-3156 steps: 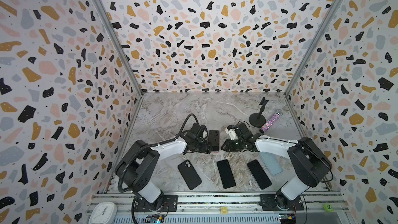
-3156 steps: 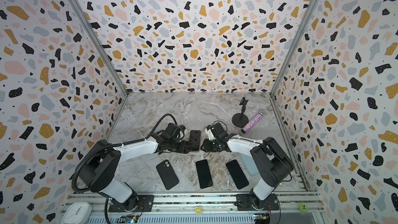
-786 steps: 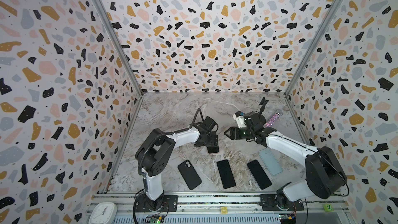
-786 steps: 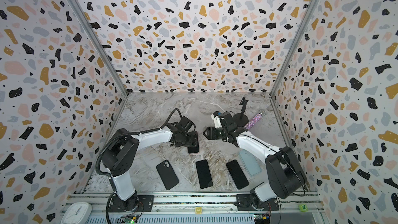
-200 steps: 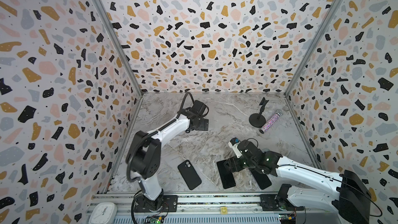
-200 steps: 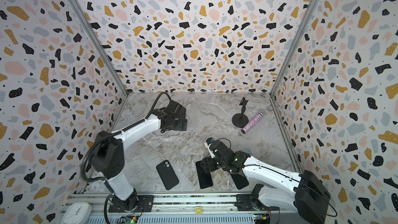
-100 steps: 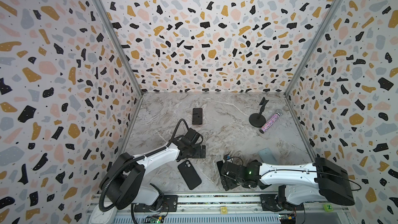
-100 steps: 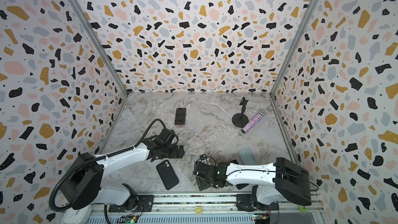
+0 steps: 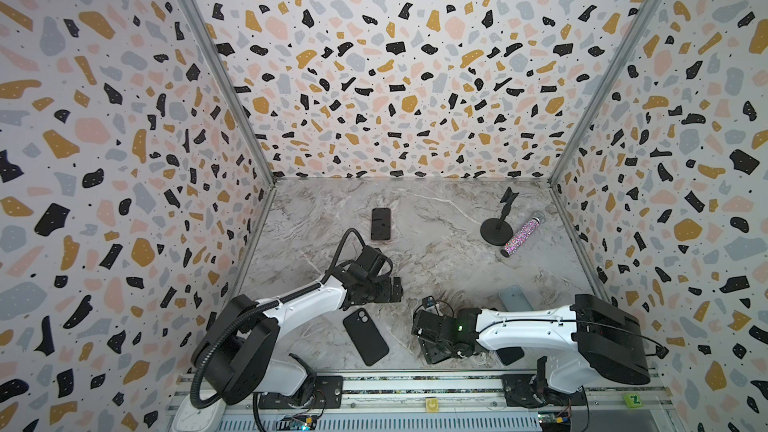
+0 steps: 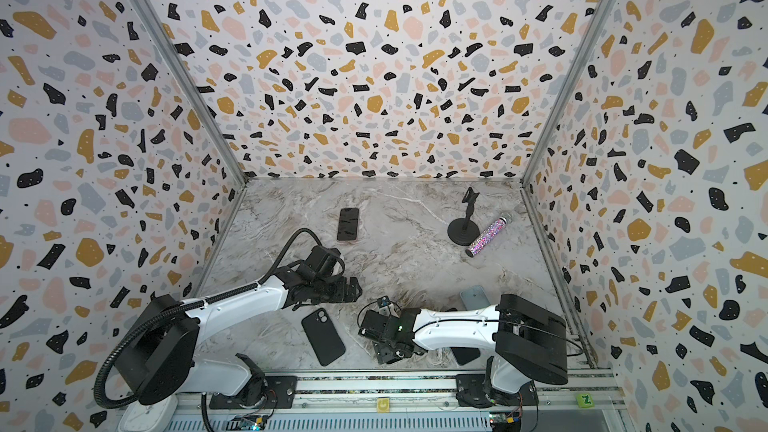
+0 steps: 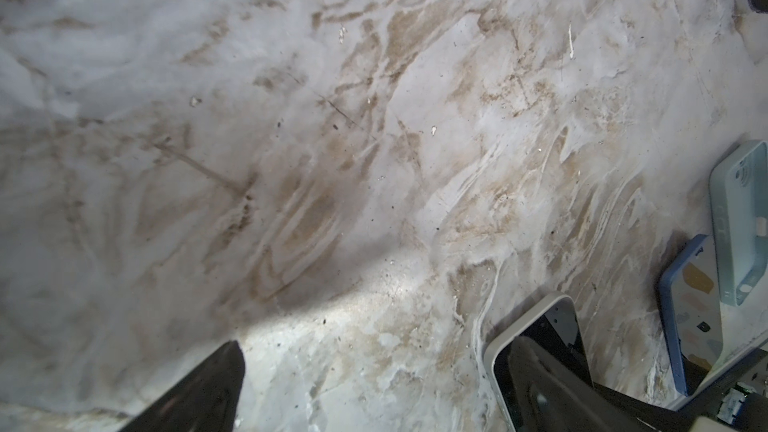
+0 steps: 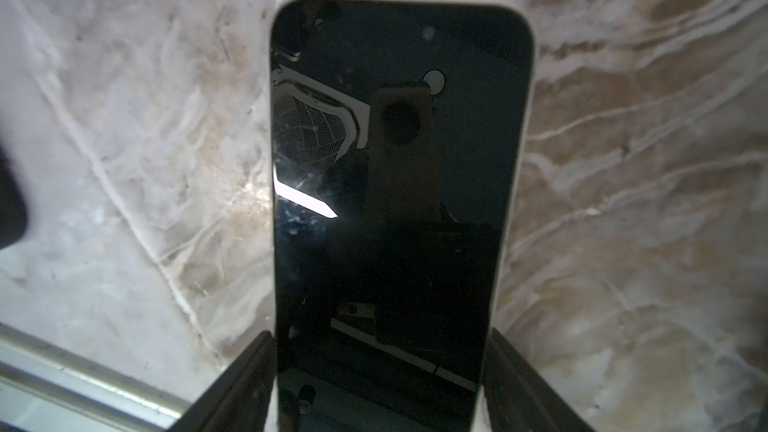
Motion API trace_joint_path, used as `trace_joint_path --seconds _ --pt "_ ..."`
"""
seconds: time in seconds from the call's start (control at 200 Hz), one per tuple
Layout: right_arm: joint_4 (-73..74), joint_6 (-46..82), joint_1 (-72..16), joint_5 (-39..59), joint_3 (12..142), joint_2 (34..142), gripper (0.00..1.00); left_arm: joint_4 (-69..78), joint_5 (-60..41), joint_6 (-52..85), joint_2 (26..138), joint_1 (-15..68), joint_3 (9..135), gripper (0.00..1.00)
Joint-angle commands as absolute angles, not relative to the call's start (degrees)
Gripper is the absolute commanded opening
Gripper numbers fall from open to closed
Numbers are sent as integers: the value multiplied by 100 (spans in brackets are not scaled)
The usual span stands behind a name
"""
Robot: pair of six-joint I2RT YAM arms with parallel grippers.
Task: Put the phone into the phone case
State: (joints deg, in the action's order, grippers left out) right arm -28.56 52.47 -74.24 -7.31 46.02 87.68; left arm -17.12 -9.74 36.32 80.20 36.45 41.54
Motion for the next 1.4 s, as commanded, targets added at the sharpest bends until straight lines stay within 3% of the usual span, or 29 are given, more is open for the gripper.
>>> trace_joint_path --seconds 0.0,0.235,0.516,0.636,0.816,0.961,1.131,1.397 --pt "-3214 5321 -7437 -823 4465 8770 72 -1431 -1327 3713 8047 3665 4045 98" --pt "-2377 4595 -7038 -782 4008 7989 62 -524 -2694 4120 7939 3665 3706 88" --pt "-1180 3979 -6621 -443 3229 7225 59 1554 -3794 5274 8203 3815 3005 78" --pt "-1728 3986 -6539 -525 3482 7249 61 1568 -3778 5244 8419 3861 2906 78" --pt "-2762 4337 -6696 -507 3905 7366 81 838 -3392 4880 8203 3828 3112 81" --pt "-2855 4535 -6955 -495 4002 7653 88 727 -3258 4853 8183 3780 3047 84" --pt "-2860 4605 -7059 -554 4301 8136 88 671 -3204 4843 8197 3718 3007 85" --pt "-3299 4966 -7247 -877 4535 9048 79 725 -3181 4870 8301 3718 2939 88"
